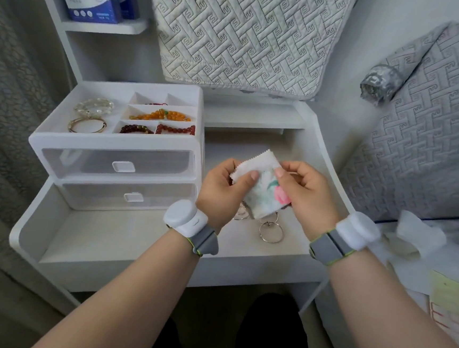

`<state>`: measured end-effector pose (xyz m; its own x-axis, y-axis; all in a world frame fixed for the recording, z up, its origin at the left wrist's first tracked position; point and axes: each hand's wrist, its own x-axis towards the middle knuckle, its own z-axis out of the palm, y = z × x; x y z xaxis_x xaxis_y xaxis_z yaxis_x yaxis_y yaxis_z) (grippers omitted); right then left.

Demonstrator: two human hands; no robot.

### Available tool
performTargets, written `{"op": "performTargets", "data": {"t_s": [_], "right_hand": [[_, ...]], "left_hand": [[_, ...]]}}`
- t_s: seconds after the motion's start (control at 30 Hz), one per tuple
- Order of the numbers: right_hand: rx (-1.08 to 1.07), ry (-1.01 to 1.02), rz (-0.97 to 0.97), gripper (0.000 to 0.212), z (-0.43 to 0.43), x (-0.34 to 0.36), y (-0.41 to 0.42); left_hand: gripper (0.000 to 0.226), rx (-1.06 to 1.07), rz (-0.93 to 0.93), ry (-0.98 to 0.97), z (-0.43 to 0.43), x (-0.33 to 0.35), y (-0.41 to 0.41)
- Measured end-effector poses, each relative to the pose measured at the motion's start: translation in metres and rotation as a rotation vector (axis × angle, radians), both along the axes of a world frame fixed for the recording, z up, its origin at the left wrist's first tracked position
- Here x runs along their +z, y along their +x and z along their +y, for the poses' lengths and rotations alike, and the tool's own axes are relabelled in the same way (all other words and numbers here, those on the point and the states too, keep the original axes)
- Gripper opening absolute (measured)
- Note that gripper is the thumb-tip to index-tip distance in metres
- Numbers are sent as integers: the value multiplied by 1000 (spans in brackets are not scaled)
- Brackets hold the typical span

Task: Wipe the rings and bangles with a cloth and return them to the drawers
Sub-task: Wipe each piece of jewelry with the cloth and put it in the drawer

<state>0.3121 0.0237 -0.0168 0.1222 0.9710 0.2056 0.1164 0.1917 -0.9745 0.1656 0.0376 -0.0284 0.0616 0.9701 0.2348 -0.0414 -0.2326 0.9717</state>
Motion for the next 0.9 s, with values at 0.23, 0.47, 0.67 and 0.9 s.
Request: {"op": "performTargets", "data": {"t_s": [0.23,0.47,0.67,0.9], "right_hand": [[13,-122,245,10,-14,0,9],[-243,-72,94,6,-26,-19,29],[-310,-37,-19,17,-31,-37,34],[-362,4,-27,23,-35,-41,37]], "left_hand": [[13,151,236,4,-6,-14,-2],[14,-148,934,207,-28,-41,9],[11,-179,1014,235,-23,-37,15],[4,-139,779,307,-24,-28,11]]}}
